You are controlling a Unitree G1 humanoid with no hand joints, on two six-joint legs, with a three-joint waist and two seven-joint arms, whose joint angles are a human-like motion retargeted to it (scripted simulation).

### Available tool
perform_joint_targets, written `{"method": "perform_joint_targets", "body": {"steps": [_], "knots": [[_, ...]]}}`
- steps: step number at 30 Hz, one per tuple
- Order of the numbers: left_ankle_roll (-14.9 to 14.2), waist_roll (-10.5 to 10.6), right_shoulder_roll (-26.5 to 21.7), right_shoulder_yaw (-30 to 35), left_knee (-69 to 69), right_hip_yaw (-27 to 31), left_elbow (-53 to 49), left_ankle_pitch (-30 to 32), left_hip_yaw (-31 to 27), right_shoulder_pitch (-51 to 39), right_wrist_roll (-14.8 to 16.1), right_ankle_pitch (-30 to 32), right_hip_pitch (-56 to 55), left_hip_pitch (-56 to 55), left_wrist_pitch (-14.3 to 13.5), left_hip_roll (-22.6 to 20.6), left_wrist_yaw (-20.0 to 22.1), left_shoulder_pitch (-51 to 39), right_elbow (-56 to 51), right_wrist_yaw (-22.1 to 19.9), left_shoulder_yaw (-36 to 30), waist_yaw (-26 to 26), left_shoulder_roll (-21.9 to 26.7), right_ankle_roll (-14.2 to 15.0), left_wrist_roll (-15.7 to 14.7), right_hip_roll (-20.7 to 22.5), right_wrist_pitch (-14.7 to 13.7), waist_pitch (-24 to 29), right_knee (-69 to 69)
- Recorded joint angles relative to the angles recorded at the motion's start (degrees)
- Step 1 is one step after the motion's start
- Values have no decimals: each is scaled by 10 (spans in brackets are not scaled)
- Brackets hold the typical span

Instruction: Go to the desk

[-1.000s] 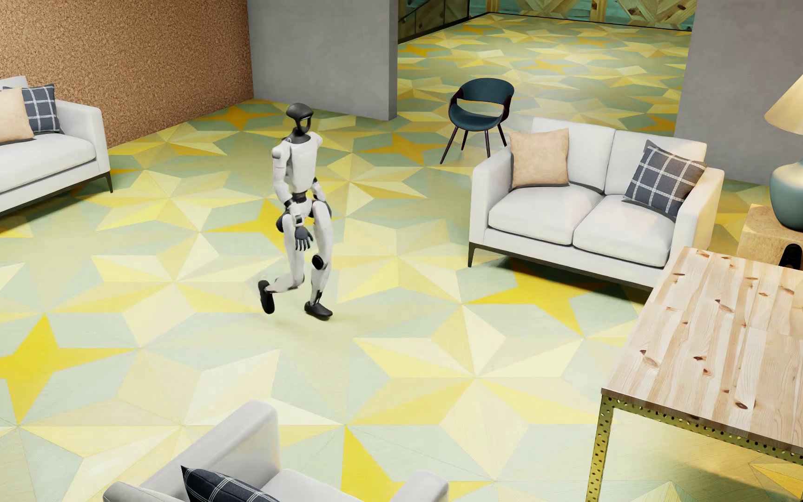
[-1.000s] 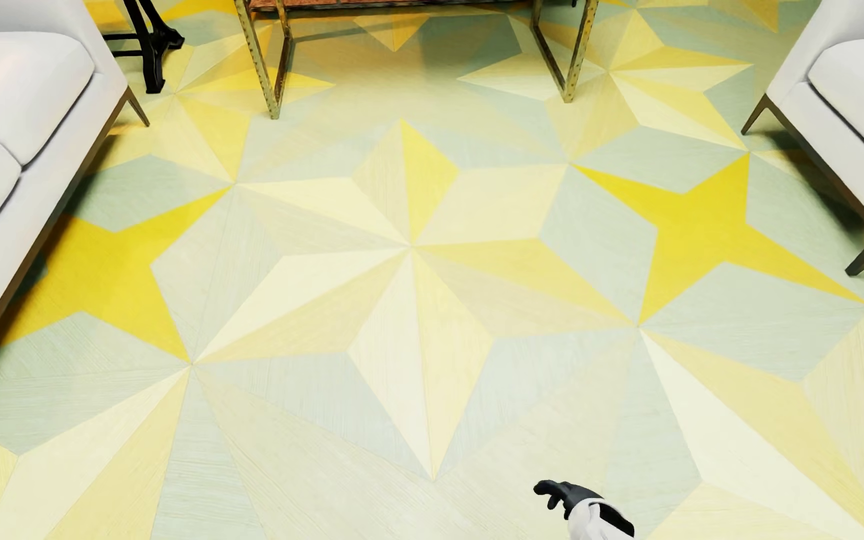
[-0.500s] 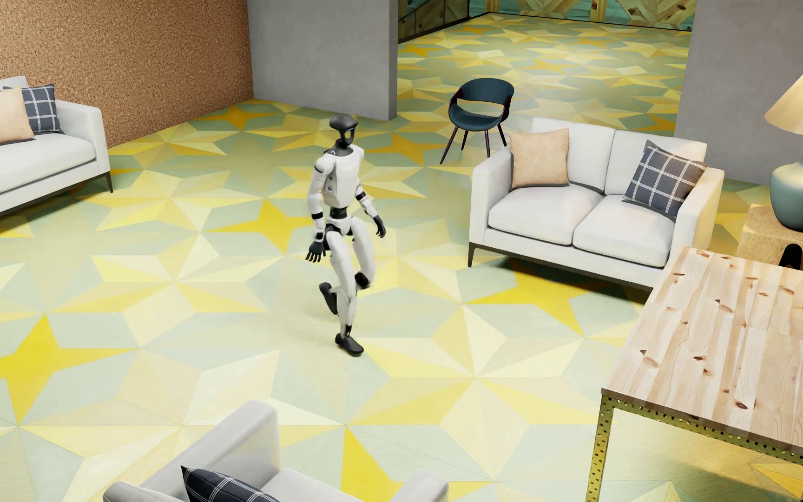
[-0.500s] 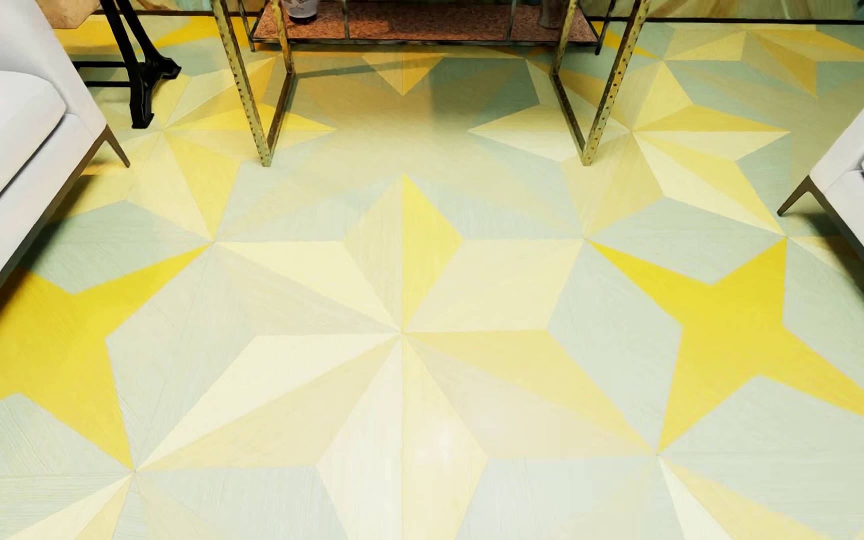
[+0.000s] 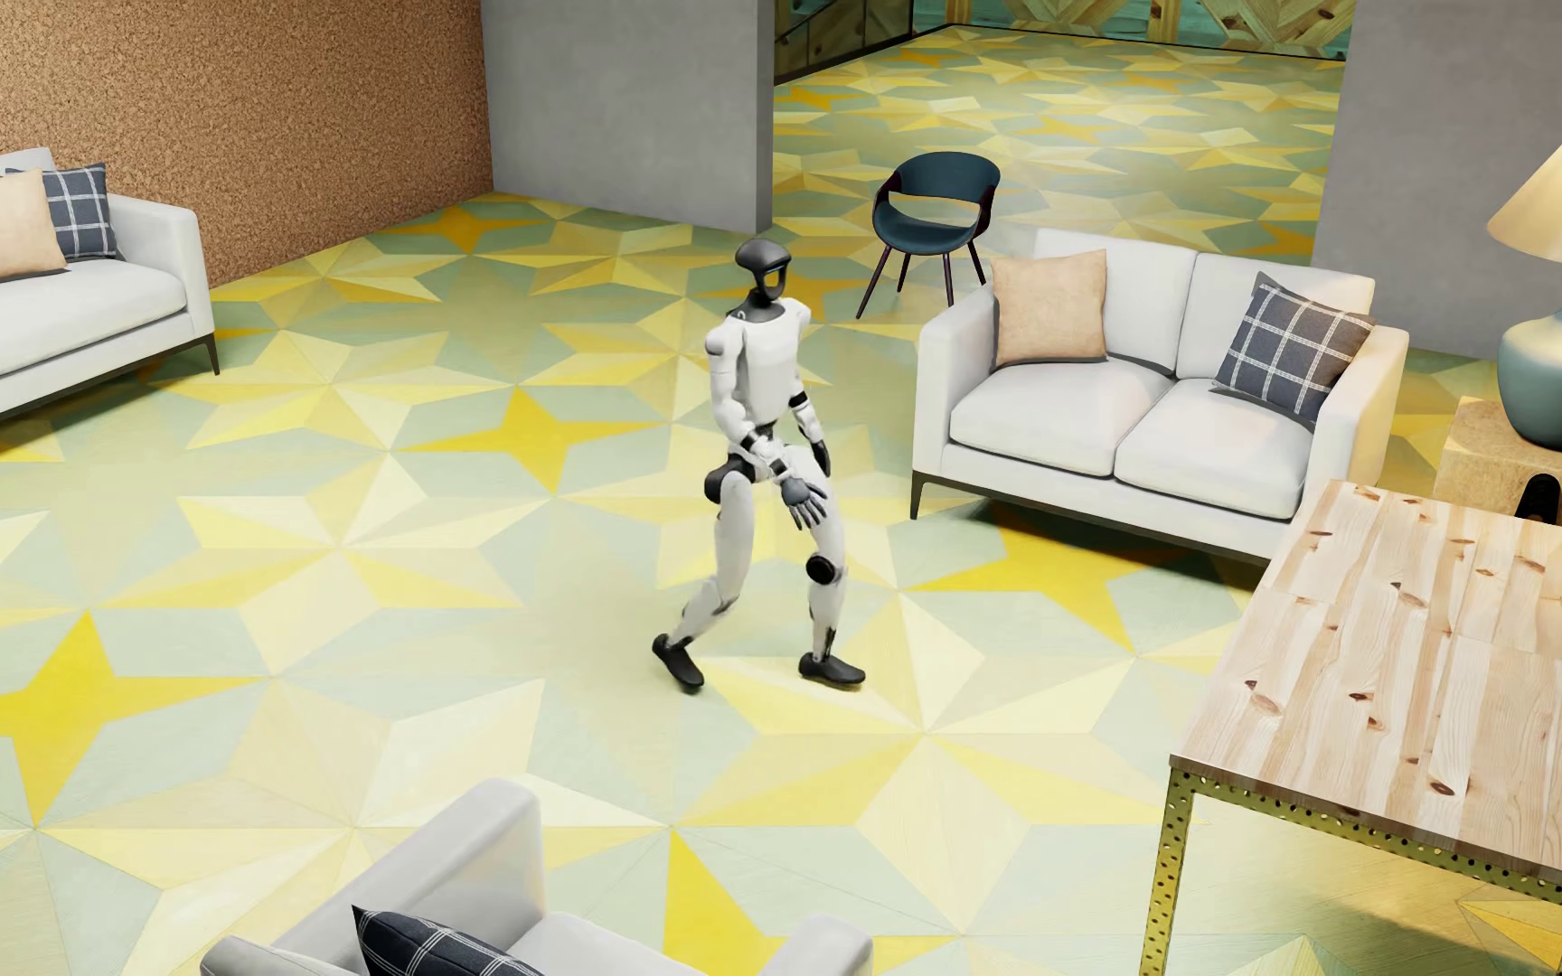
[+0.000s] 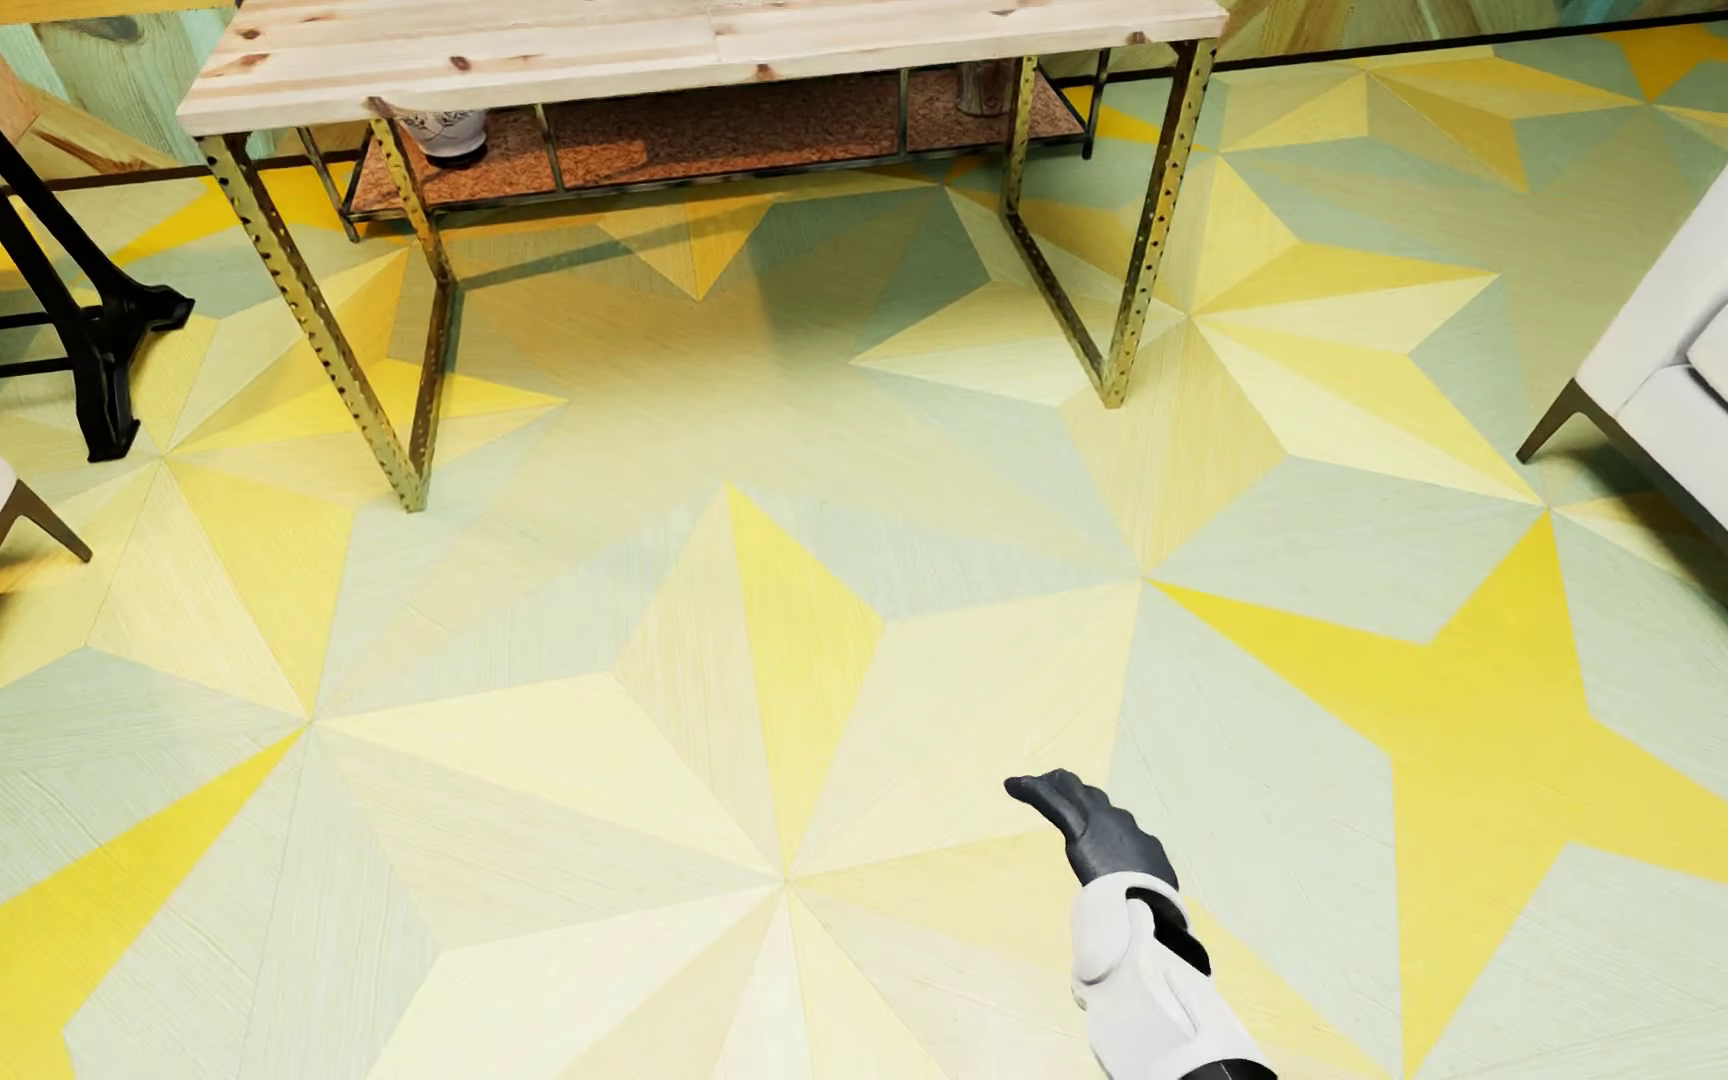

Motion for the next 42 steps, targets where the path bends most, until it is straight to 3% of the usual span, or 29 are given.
{"method": "perform_joint_targets", "body": {"steps": [2,4,5,7,8,10,11,14,15,16,17,19,20,21,22,23,25,26,27,30,31,32,34,36,38,39,41,42], "knots": [[5,-12,-14,2,-4,24,-13,-37,23,53,13,132,-48,45,-16,-41,10,-19,21,15,-6,-1,-21,3,0,-42,12,5,130],[16,-31,-36,32,-27,51,-36,-62,44,93,7,262,-140,99,-43,-87,22,-34,67,70,-8,0,-41,14,-12,-92,38,15,306],[19,-42,-36,39,-21,59,-48,-80,50,110,9,276,-186,114,-44,-103,34,-50,98,83,-13,-2,-46,19,-16,-116,60,21,372],[21,-59,-9,37,-1,46,-44,-113,37,140,28,216,-263,128,-55,-120,59,-82,180,87,-29,-12,-34,5,-13,-127,112,29,427],[20,-63,-4,54,0,19,-34,-125,24,162,23,203,-289,136,-54,-127,59,-103,208,112,-44,-19,-27,-3,1,-137,124,30,414],[14,-67,-7,95,-5,-45,-18,-144,-2,213,3,161,-323,152,-60,-139,35,-146,210,177,-82,-33,-15,-22,16,-139,99,26,316],[10,-69,-11,82,-8,-72,-19,-154,-13,243,14,151,-332,159,-65,-144,26,-162,192,187,-99,-39,-12,-21,20,-130,84,22,239],[-1,-74,4,-11,-33,-88,-43,-183,-40,319,64,188,-321,184,-92,-161,29,-182,133,133,-124,-52,-18,5,8,-82,79,4,-89],[-5,-77,16,-31,-45,-99,-48,-189,-48,332,68,234,-303,194,-92,-164,37,-183,122,110,-125,-55,-19,-25,3,-77,82,-2,-191],[-10,-79,24,-34,-45,-121,-49,-196,-59,335,59,274,-289,201,-92,-165,44,-182,122,97,-124,-56,-21,-64,-3,-83,90,-7,-218],[-15,-77,34,-30,-29,-136,-45,-203,-70,327,51,266,-283,202,-84,-158,52,-182,129,98,-120,-57,-20,-87,-7,-85,100,-10,-210],[-23,-63,27,23,47,-141,-28,-184,-69,270,7,222,-272,192,-58,-131,70,-163,167,144,-97,-56,-22,-75,-24,-74,107,-8,-167],[-35,-57,14,54,102,-144,-16,-143,-71,234,-19,202,-265,176,-46,-117,61,-149,176,179,-94,-54,-21,-75,-24,-69,105,-7,-146],[-60,-53,1,79,173,-156,0,-92,-90,202,-40,181,-252,148,-38,-104,23,-142,170,199,-101,-51,-8,-79,-15,-64,93,-6,-134],[-101,-49,-4,82,251,-171,11,-41,-116,169,-50,162,-236,113,-38,-95,-17,-139,159,188,-104,-49,11,-80,-3,-59,82,-4,-127],[-125,-43,-13,64,332,-185,18,-12,-144,152,-47,145,-217,77,-25,-89,-29,-138,135,145,-93,-47,25,-77,3,-53,71,-3,-122],[-120,-28,-21,15,436,-208,13,-26,-156,102,-22,118,-186,7,-11,-55,35,-125,110,42,-46,-45,30,-67,-6,-47,60,1,-115],[-107,-22,-29,-4,445,-213,8,-34,-142,74,-5,109,-171,-21,-10,-28,68,-115,106,14,-22,-42,24,-62,-19,-45,59,1,-119],[-100,-18,-41,-10,426,-214,4,-44,-127,46,5,102,-158,-41,-13,-7,77,-105,102,9,-7,-36,20,-56,-32,-43,56,2,-121],[-83,-8,-82,8,228,-204,-16,-82,-116,-33,1,74,-136,-61,-34,4,27,-74,81,39,-8,-17,32,-39,-38,-37,43,0,-112],[-97,-6,-91,20,110,-195,-23,-57,-124,-55,-2,69,-127,-44,-34,-6,23,-62,75,42,-3,-12,30,-33,-40,-35,38,-2,-118],[-80,-5,-98,34,21,-185,-25,-16,-99,-74,-5,68,-115,-15,-31,-5,29,-51,72,42,3,-11,21,-28,-42,-35,33,-5,-133],[-47,-2,-101,58,-6,-163,-11,-41,-59,-100,-9,58,-112,22,-20,-2,36,-38,69,46,3,-11,7,-16,-37,-43,36,-7,-114],[-36,-7,-88,43,-25,-144,16,-46,-33,-85,1,54,-130,47,-7,-16,9,-47,44,28,-18,-11,-1,-3,-17,-69,40,-4,-66],[-30,-15,-61,30,-36,-106,12,-56,-1,-46,22,79,-179,66,-13,-33,-19,-52,17,12,-31,-12,-7,17,-1,-101,23,0,19],[-26,-20,-57,47,-41,-76,-1,-63,16,-28,19,105,-213,74,-20,-42,-13,-52,15,25,-27,-12,-14,30,-1,-114,12,3,70],[-22,-32,-64,95,-43,-16,-32,-75,47,2,-22,159,-282,85,-37,-55,25,-50,42,82,-23,-9,-26,80,-7,-127,-1,9,161],[-21,-39,-57,93,-42,2,-41,-81,58,20,-26,156,-301,89,-44,-60,40,-53,69,75,-23,-7,-27,99,-8,-132,7,10,187]]}}
